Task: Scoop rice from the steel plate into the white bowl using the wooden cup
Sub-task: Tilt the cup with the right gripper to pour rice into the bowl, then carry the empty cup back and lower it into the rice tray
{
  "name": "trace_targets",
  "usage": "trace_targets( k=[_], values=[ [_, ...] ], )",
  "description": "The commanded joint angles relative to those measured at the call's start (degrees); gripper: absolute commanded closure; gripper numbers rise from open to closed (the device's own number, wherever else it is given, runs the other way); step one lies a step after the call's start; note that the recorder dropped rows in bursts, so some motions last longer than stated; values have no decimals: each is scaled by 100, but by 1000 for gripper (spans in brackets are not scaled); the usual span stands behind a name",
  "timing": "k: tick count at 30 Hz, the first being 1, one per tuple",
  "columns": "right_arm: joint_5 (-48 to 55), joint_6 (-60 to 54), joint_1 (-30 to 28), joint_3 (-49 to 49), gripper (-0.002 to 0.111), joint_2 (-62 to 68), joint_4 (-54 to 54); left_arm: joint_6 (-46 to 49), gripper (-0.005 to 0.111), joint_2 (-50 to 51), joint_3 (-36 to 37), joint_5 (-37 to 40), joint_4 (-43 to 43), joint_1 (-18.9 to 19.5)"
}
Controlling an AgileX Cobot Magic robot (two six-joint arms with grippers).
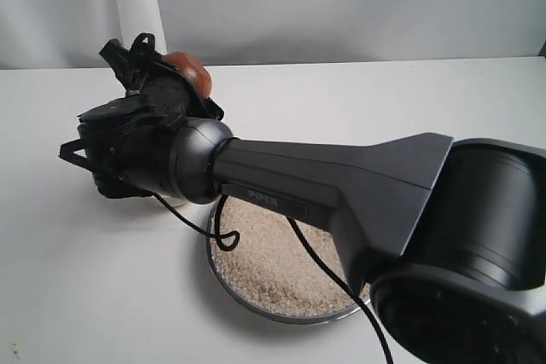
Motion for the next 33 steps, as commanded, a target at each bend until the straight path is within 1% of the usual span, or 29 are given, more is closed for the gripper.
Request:
trace_targets(
  k=[1, 4, 8, 13, 17, 19, 26, 33],
  values=[
    [321, 126, 29, -65, 108, -67, 473, -22, 107, -14, -18, -36, -9, -27],
    [904, 155, 29, -65, 108, -333, 1961, -22, 107, -14, -18, -36, -9, -27],
    [1572, 144, 29, -65, 108, -981, 3254, -22, 107, -14, -18, -36, -9, -27],
    [1585, 179, 29, -65, 108, -1454, 4553, -22, 107, -14, -18, -36, -9, -27],
    [1585, 295, 29, -65, 108, -1566, 5469, -22, 107, -14, -18, -36, -9, -27],
    [1585, 396, 29, -65, 108, -1550, 5717, -22, 107, -14, -18, -36, -9, -27],
    [1585, 744, 29, 48, 108, -1453, 5839, -22, 107, -14, -18, -36, -9, -27],
    [1585, 858, -35, 974, 108, -1453, 5825, -22, 107, -14, -18, -36, -9, -27]
  ],
)
